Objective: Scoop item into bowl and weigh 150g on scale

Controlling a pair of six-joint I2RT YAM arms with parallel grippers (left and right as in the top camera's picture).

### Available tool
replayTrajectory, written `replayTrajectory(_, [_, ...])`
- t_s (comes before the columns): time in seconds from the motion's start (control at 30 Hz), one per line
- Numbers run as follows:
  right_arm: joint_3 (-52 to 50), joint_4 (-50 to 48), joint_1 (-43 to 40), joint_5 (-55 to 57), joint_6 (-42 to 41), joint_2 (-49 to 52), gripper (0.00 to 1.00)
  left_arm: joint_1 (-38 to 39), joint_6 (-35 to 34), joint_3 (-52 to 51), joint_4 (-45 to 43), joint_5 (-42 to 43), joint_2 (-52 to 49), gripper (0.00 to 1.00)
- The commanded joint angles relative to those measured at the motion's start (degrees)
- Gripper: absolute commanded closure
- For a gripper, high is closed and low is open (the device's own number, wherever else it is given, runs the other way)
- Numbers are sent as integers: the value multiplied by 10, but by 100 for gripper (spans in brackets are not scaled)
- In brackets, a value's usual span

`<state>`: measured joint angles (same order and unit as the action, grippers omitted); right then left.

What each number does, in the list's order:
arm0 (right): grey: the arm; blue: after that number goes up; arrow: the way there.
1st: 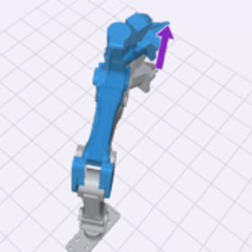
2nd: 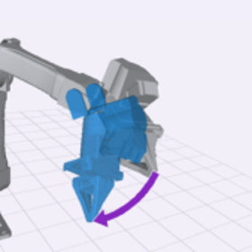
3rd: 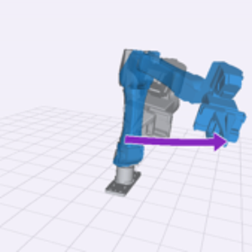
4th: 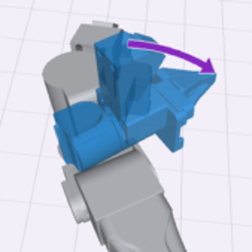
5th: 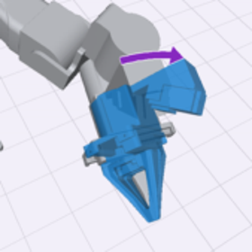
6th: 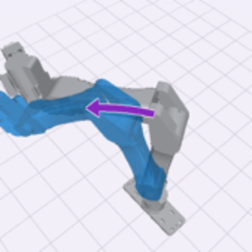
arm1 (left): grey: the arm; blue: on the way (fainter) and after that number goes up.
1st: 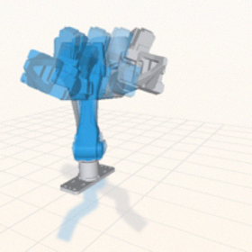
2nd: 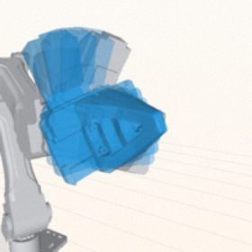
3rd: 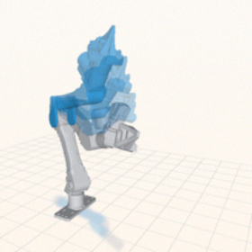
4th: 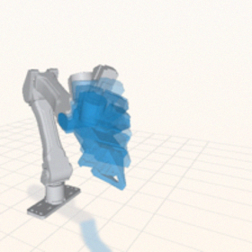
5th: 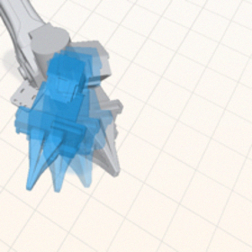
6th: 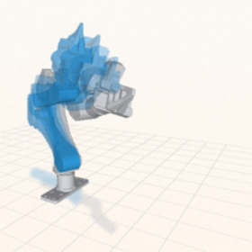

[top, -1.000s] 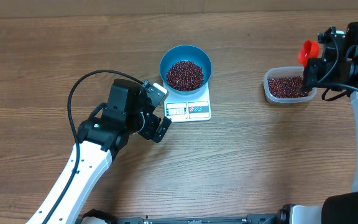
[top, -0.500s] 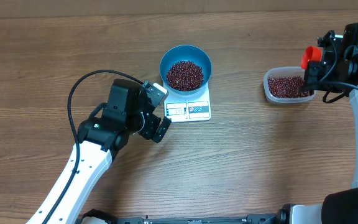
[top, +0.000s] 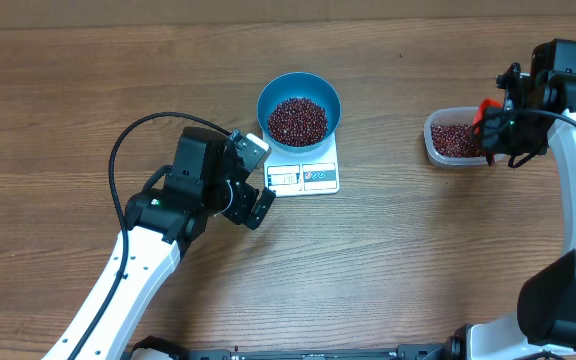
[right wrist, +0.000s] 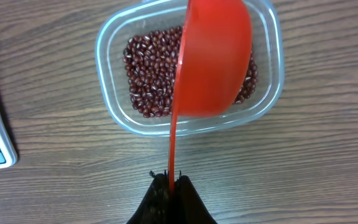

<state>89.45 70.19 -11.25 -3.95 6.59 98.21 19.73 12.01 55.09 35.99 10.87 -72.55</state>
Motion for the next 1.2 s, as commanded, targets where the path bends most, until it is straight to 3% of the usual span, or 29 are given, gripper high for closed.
replayTrajectory(0.0, [-3,1,-1,9,-9,8,96,-2,-7,-2,0,-4,-3,0])
replayTrajectory(0.53, [-3,2,-1,44,-11,14,96,-2,-7,-2,0,-4,-3,0])
replayTrajectory(1.17, [-3,-4,-1,93,-6,102,96,-2,-7,-2,0,-4,-3,0])
